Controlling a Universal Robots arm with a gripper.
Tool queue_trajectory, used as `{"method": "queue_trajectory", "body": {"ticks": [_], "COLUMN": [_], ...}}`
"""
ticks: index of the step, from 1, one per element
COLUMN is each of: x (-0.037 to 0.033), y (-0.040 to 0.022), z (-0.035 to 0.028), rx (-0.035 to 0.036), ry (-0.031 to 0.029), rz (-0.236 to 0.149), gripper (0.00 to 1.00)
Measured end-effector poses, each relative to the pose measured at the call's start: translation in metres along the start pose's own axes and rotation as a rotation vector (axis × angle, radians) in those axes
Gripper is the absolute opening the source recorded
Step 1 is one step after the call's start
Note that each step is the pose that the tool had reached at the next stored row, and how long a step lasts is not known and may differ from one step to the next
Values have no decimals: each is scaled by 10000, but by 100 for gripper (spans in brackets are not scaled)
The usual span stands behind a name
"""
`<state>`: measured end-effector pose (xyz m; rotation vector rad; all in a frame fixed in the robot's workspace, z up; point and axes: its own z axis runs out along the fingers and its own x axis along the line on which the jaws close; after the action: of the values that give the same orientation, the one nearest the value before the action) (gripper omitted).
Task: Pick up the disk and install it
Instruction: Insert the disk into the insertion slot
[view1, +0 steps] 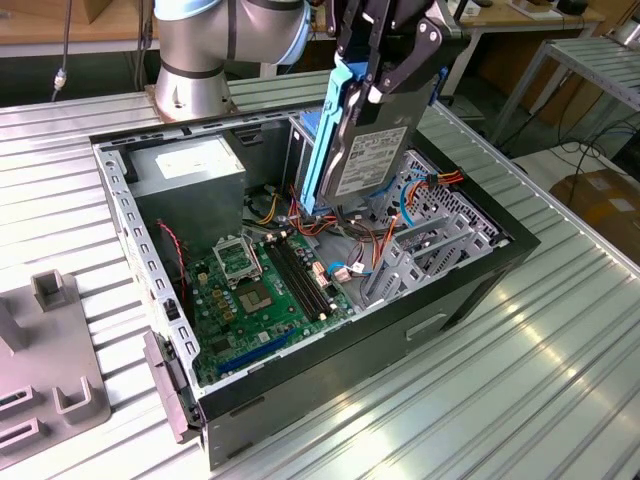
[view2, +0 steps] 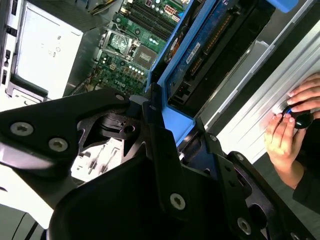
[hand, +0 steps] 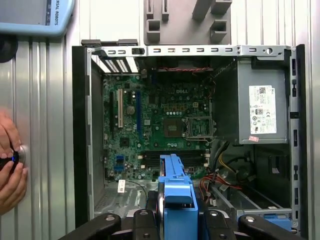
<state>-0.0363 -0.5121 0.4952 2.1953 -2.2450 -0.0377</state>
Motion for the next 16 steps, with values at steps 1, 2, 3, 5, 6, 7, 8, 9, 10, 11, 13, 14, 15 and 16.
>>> {"method": "queue_trajectory", "body": {"ticks": [1, 2, 3, 5, 6, 7, 8, 9, 10, 11, 13, 14, 15, 16], "x": [26, 48, 80, 128, 150, 184, 229, 240, 242, 244, 248, 249, 251, 253], "y": [-2, -3, -4, -7, -7, -9, -12, -30, -56, -80, -154, -180, -215, -246], "z": [1, 3, 4, 7, 8, 10, 15, 21, 25, 28, 41, 47, 55, 61], "rx": [0, 0, 1, 1, 1, 1, 1, 2, 2, 1, 2, 2, 2, 2], "ry": [4, 9, 16, 28, 33, 39, 52, 60, 69, 74, 83, 83, 84, 84], "rz": [0, 0, 1, 1, 1, 1, 1, 2, 2, 3, 4, 3, 3, 3], "gripper": [37, 37, 37, 37, 37, 37, 37, 37, 37, 37, 37, 37, 37, 37]}}
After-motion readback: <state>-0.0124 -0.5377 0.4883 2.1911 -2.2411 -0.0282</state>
